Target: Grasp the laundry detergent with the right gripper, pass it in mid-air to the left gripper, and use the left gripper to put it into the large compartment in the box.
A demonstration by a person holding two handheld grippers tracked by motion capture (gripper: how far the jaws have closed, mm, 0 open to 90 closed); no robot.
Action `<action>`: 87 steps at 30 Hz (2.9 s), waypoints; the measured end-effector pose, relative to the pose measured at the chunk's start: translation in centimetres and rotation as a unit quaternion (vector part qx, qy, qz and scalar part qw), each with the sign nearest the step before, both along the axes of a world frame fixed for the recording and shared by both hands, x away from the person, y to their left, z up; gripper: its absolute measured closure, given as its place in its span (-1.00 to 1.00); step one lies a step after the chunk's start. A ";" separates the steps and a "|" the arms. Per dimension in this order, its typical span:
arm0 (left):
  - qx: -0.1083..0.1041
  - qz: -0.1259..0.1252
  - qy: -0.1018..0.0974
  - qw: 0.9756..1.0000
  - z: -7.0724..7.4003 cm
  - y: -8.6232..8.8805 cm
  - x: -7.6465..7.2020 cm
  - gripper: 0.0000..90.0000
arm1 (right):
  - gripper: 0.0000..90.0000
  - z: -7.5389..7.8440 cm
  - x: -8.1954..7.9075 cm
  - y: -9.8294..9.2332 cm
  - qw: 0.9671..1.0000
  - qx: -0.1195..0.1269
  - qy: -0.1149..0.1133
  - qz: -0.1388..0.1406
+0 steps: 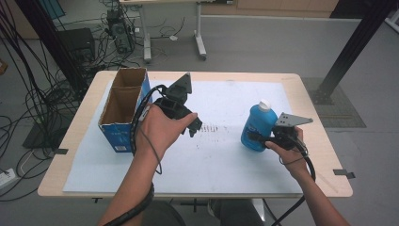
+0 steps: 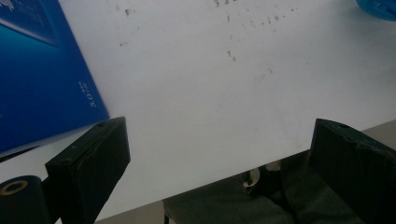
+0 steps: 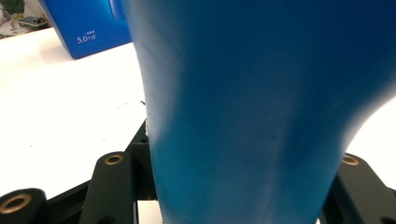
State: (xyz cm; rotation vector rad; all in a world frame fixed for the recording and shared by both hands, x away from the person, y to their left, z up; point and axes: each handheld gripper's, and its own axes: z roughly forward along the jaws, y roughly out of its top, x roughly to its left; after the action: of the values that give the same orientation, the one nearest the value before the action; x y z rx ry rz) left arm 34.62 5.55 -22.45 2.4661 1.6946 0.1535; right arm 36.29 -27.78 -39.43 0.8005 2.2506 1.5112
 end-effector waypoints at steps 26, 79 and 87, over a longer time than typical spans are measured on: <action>0.017 -0.125 -0.011 0.992 5.0 -0.3 2.1 -0.87 | -0.03 7.5 4.1 2.5 0.998 -0.013 0.037 0.050; 0.061 -0.379 -0.038 0.923 10.7 -1.2 6.5 -0.87 | -0.03 7.4 7.5 16.1 0.966 -0.024 0.047 0.254; 0.062 -0.403 -0.031 0.913 10.4 -1.3 6.1 -0.87 | -0.03 7.4 6.9 17.7 0.959 -0.020 0.035 0.281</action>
State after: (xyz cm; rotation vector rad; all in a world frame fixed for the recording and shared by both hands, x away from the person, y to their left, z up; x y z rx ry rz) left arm 40.69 4.20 -12.10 2.9761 0.5432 0.2356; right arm 43.20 -10.03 -32.04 0.1983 2.7009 1.6690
